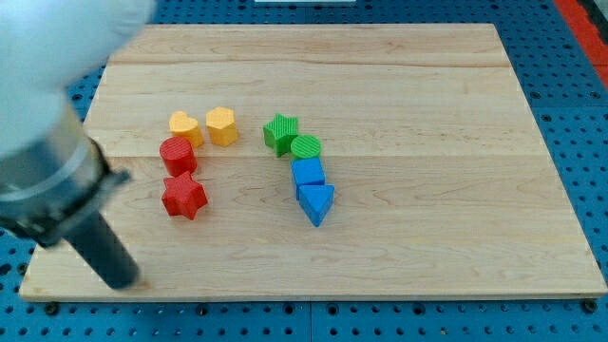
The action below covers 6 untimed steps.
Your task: Point your arm at the yellow heart
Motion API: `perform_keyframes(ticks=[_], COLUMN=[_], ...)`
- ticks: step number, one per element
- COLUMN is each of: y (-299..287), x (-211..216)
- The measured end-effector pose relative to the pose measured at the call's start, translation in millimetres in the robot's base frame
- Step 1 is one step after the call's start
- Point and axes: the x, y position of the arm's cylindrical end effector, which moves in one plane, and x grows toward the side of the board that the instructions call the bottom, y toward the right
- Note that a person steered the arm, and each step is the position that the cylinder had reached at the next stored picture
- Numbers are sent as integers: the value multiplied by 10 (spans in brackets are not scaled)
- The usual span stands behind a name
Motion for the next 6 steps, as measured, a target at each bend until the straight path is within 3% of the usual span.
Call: perform_keyframes(ticks=[2, 3, 4, 6], y=[-692, -499, 110, 460], x=[-1555, -2045, -2027, -1864])
